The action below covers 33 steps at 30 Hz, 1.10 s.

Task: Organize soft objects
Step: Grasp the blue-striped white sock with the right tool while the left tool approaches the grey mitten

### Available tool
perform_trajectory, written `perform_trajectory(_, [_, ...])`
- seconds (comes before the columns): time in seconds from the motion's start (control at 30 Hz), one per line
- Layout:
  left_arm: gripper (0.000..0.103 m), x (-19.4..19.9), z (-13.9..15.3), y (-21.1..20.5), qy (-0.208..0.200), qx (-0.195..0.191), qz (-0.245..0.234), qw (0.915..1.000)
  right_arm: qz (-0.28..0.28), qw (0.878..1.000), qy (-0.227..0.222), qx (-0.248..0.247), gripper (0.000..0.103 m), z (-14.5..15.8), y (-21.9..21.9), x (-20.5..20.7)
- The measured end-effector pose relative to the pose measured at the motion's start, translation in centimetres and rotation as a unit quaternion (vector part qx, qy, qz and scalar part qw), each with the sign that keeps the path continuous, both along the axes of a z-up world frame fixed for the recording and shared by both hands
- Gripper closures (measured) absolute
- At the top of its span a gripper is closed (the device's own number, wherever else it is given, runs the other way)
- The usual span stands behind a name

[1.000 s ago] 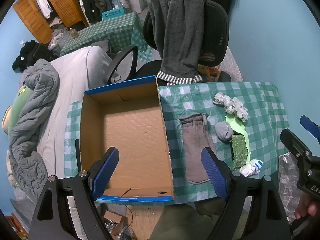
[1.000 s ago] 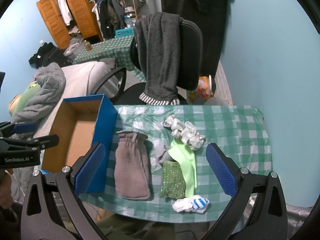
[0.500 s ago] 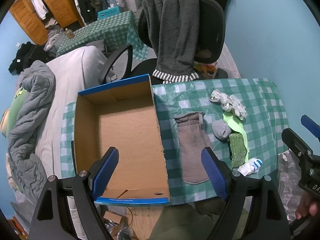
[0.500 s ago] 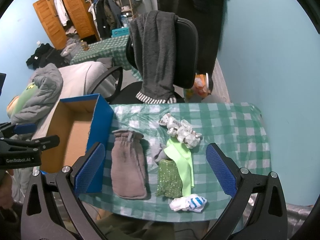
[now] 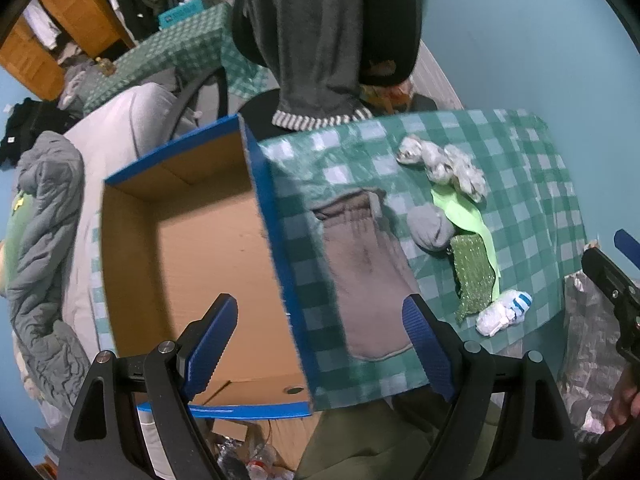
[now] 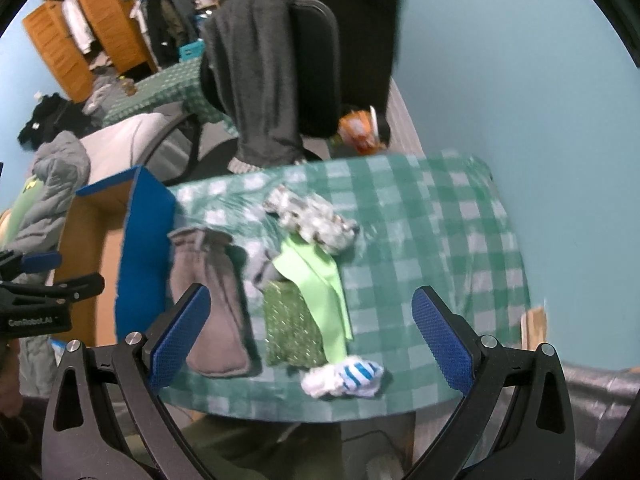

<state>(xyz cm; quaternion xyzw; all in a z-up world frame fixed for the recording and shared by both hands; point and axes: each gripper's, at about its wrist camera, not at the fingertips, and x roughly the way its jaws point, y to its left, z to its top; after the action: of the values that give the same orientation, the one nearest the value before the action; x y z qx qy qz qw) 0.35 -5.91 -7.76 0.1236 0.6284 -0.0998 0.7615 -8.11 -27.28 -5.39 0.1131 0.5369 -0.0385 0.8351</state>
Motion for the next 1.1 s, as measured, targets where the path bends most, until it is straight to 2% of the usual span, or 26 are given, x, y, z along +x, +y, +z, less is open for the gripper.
perform_trajectory(0.5, [0.017, 1.1, -4.4, -1.9, 0.046, 0.001, -0.010, 0.9989, -0.053, 0.993, 0.090, 0.046, 0.004, -7.9, -2.8, -3.4])
perform_trajectory(0.73, [0.017, 1.0, -6.4, -2.5, 0.063, -0.011, -0.001, 0.9980, -0.045, 0.990, 0.121, 0.054, 0.005, -11.1, -2.2, -4.2])
perform_trajectory(1.1, [0.017, 0.7, -9.2, -2.5, 0.090, -0.012, 0.024, 0.9956, -0.025, 0.987, 0.153, 0.046, 0.005, -14.2, -1.4, -4.6])
